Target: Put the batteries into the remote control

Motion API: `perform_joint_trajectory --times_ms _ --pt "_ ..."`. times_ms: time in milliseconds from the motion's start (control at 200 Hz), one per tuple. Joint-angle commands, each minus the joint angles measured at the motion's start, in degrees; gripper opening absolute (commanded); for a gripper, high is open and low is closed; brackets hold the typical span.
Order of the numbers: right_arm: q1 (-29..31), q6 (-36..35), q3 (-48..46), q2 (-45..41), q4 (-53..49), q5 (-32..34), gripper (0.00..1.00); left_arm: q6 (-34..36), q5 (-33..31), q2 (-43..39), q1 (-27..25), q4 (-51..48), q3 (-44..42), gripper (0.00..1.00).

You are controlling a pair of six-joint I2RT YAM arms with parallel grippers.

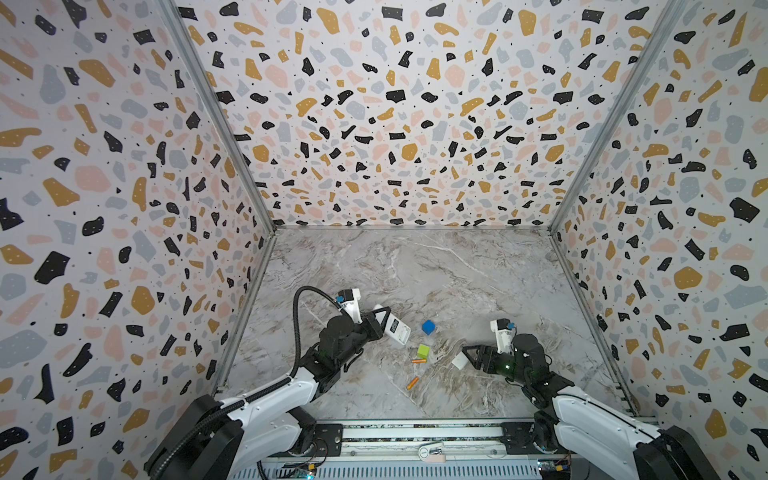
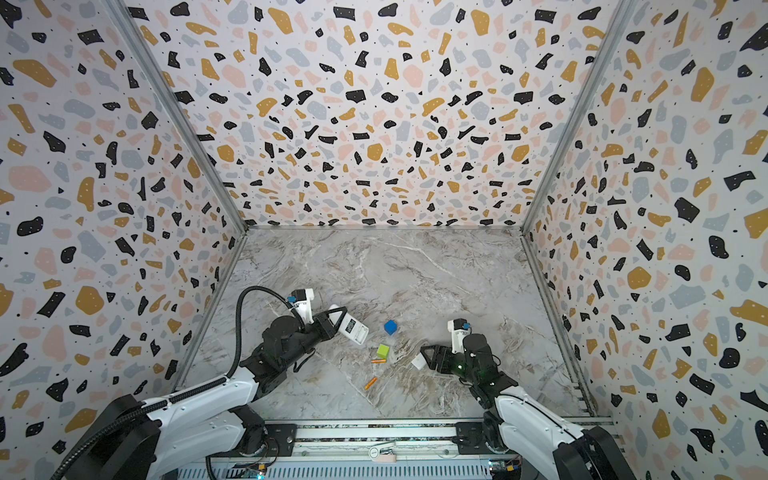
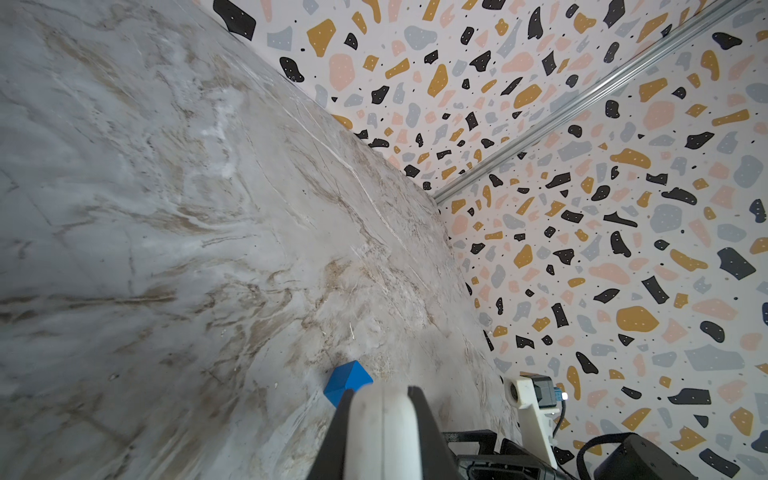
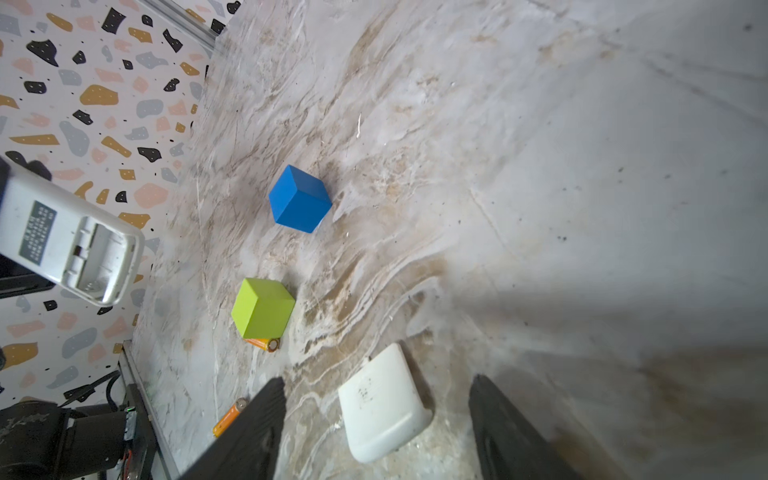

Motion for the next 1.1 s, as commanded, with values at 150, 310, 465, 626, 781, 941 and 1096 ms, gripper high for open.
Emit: perform_joint_trajectory --times_ms 150,310,465,626,781,941,1096 --pt "-0.2 -4.6 5.4 -1.2 -6.3 2.1 0.83 1.0 -3.5 -3.5 0.3 -4.1 -2.8 0.00" --pt "-0.1 -5.5 6.9 -0.7 -6.6 2.2 0.86 -1.3 -5.0 -4.3 0.0 -3.2 -6.0 0.00" --pt "0.4 -5.9 7.7 0.0 -5.8 2.7 0.87 -3.2 -6.2 -3.1 -1.3 -0.4 -8.4 0.00" --pt "1.1 -6.1 8.2 0.7 -5.0 3.5 0.87 -4.0 -6.9 -1.0 -2.5 0.9 -9.3 0.00" --pt "1.9 -6.4 8.7 1.1 -5.0 4.3 0.88 -4.8 -7.9 -0.6 -3.6 1.0 -10.9 0.00" --pt "2.1 -6.6 8.8 1.4 -4.6 4.6 0.88 -5.4 -9.1 -1.0 -3.9 0.0 -12.0 0.00" --pt "2.2 -6.7 9.0 1.6 -4.5 4.7 0.88 -5.8 -10.1 -0.7 -4.1 0.1 -12.1 0.14"
